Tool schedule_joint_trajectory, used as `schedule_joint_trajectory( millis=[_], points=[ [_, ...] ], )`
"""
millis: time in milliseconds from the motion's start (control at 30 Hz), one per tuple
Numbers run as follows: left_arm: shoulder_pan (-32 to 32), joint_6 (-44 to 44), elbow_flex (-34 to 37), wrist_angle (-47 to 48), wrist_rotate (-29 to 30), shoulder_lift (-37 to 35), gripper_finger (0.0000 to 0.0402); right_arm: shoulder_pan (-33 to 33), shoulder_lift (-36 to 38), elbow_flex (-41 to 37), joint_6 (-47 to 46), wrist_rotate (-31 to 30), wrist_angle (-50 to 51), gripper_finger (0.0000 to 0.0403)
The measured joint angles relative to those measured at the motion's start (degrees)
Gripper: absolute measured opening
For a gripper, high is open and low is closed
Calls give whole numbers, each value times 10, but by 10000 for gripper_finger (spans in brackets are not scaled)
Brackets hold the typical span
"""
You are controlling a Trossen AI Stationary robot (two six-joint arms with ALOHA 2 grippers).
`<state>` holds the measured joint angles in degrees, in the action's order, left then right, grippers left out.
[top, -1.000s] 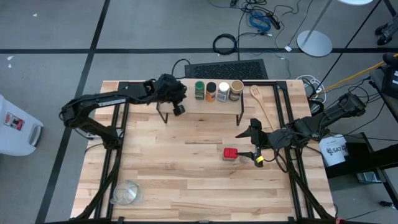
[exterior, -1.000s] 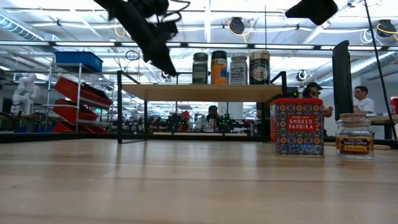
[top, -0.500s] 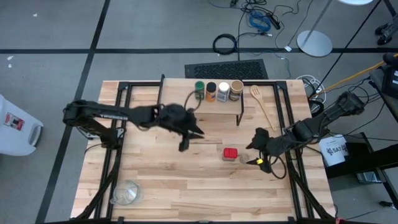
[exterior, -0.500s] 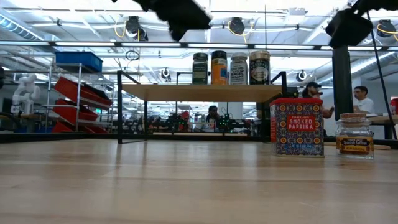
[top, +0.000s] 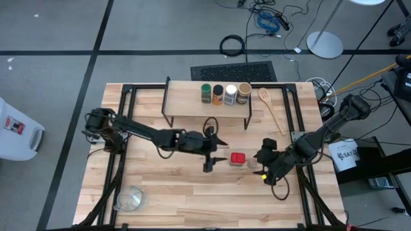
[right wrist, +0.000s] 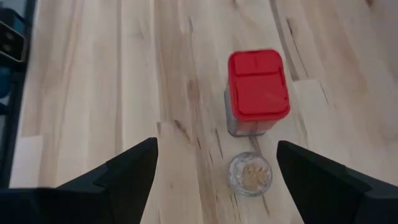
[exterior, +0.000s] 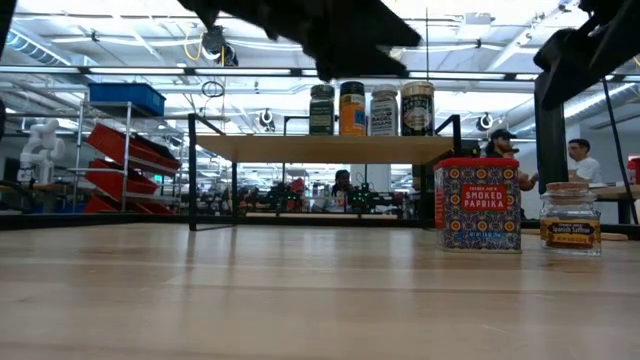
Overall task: Shelf spices
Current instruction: Put the red seasoning can on the shelf
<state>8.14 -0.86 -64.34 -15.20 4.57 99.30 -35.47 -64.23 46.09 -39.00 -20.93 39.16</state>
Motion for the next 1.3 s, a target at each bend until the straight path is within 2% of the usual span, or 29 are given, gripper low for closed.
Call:
schedule_joint_trajectory(
  millis=[233,633,900,1300],
  points=[
    [2,0,0,-54,34,77,311,0,-20,0,-20,1,1,316],
    [5,4,-52,-84,4,170,312,24,-42,0,2,-3,1,316],
    [6,-10,-70,-81,32,193,312,29,-42,0,9,-3,-3,316],
    [5,-10,-70,-79,34,194,312,29,-42,0,21,-3,-18,316]
  ],
)
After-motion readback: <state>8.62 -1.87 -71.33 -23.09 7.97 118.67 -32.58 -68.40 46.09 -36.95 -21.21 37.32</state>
